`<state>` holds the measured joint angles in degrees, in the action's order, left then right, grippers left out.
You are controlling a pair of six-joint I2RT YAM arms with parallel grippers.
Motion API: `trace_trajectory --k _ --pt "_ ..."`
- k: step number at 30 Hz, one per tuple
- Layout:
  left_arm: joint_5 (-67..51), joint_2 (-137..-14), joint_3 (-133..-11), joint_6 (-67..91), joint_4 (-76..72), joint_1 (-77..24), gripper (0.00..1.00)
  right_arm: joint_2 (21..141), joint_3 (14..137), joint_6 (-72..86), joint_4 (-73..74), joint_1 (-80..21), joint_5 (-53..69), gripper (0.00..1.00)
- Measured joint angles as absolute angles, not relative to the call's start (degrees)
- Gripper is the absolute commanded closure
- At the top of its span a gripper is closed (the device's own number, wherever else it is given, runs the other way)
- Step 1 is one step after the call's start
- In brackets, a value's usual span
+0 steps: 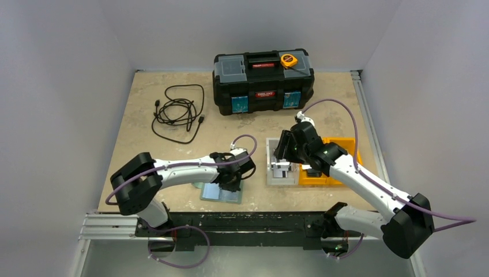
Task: Take the credit cards out of the card holder
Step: Remove the credit card from the card holder.
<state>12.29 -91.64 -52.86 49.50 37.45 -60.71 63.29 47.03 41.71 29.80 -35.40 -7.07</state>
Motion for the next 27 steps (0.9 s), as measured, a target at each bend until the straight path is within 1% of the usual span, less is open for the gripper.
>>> trace_trajectory --k 7,12,16,21,27 --pt "10.3 -84.9 -47.4 50.5 35.1 -57.7 1.00 63.4 45.1 43.6 27.5 -39.2 -4.8 0.46" --pt "5.6 -75.2 -41.4 52.1 31.4 -52.8 1.00 65.3 45.0 45.9 24.2 -45.6 -4.2 0.47" --pt "1.7 -69.7 -37.1 53.7 27.5 -49.8 1.00 70.1 45.1 48.1 20.9 -51.2 -3.4 0.49" --pt "-2.9 -65.2 -31.1 56.4 21.7 -47.5 1.00 78.1 46.3 50.2 16.9 -55.7 -2.2 0.59" --pt "-5.2 -61.2 -25.8 59.2 16.2 -46.1 1.00 88.1 49.8 51.7 11.7 -59.0 -1.1 0.66"
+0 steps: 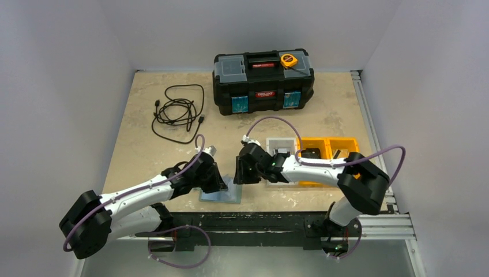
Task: Take the credit cards out of the card holder
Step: Remove the credit card from the card holder.
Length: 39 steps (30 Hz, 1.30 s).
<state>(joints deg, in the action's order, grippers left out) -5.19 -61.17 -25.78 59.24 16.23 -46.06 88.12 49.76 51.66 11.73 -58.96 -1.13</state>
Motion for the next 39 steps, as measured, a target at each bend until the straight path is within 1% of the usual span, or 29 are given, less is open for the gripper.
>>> trace_trajectory --k 3,4,5,8,10,12,19,25,29,33,39 --pt "-5.4 -59.0 -24.6 59.5 15.6 -45.8 1.00 92.1 50.9 52.1 9.8 -59.7 -0.4 0.66" --pt "-5.4 -58.3 -24.5 59.5 15.6 -45.8 0.98 93.3 51.2 52.1 9.3 -60.0 -0.2 0.66" --pt "-5.3 -57.8 -24.5 59.5 15.7 -45.8 0.93 94.3 51.6 52.1 8.9 -60.1 0.0 0.66" --pt "-5.1 -56.1 -24.5 59.4 16.0 -45.8 0.74 96.3 52.7 52.1 7.9 -60.4 1.0 0.67" --pt "-4.4 -54.7 -24.5 59.4 17.3 -45.7 0.66 97.2 53.4 52.1 7.5 -60.7 1.3 0.67" --pt "-2.6 -53.0 -25.1 59.4 21.0 -45.7 0.62 97.5 53.6 52.1 6.8 -60.8 1.6 0.67" --pt "5.9 -47.0 -30.5 59.5 36.3 -45.7 0.63 97.6 54.5 52.6 5.9 -62.2 3.0 0.67" --pt "11.2 -42.7 -33.4 59.5 45.7 -45.7 0.63 100.1 59.3 52.6 5.4 -65.1 4.2 0.67" --pt "12.2 -42.2 -33.9 59.5 48.6 -45.7 0.66 104.0 62.4 52.6 4.6 -66.2 4.9 0.68" --pt "12.1 -42.2 -33.9 59.5 49.2 -45.7 0.69 107.8 62.9 52.8 4.0 -66.4 5.7 0.69" --pt "10.7 -42.2 -33.9 59.6 48.9 -45.7 0.71 108.5 63.0 53.2 2.0 -66.3 7.3 0.69"
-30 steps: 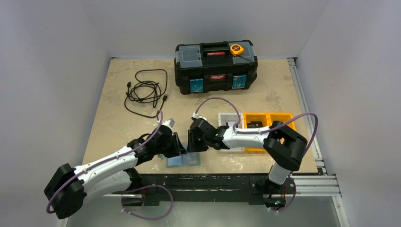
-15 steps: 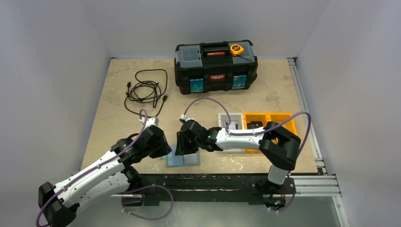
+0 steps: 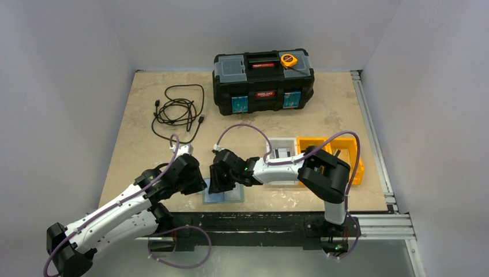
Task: Take the credit cards out of the card holder
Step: Remove the credit card from the card holder.
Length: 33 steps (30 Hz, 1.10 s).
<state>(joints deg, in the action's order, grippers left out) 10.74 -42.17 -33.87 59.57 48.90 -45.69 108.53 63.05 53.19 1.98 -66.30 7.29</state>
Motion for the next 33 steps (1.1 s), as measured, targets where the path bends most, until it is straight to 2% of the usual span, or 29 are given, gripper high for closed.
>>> trace_trajectory --k 6,11,16,20,33 --pt "8.4 -43.2 -33.9 59.6 47.1 -45.7 0.73 106.4 62.8 53.2 3.6 -66.1 6.3 0.65" --pt "4.9 -45.9 -33.9 59.6 42.8 -45.4 0.74 96.2 59.2 53.2 7.4 -64.0 2.5 0.57" --pt "0.3 -51.5 -33.7 59.4 36.1 -44.8 0.79 87.9 54.6 52.9 10.2 -60.2 -2.2 0.56" --pt "-4.2 -56.4 -30.9 59.5 28.6 -42.7 0.83 88.4 52.9 52.3 12.8 -59.7 -4.0 0.57" --pt "-12.8 -63.5 -23.1 59.5 14.9 -37.2 0.83 94.7 52.6 49.6 14.9 -60.8 -6.5 0.73"
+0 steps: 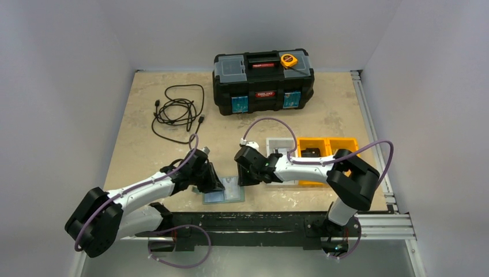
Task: Take the credit cards out of the card holder
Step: Remove the credit card from the card holder.
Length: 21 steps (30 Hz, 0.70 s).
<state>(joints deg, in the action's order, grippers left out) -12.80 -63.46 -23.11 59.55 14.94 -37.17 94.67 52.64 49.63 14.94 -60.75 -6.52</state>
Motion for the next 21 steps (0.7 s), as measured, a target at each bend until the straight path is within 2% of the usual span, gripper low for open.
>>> trace_trajectory --k 13,21 --pt "-14.7 -65.4 -21.3 59.5 10.6 -35.9 0.84 95.7 55.3 49.1 15.9 -63.1 -7.0 0.78" --pt "-15.5 -66.0 -20.6 59.5 8.8 -35.4 0.85 98.6 56.4 49.0 15.9 -63.9 -7.0 0.77"
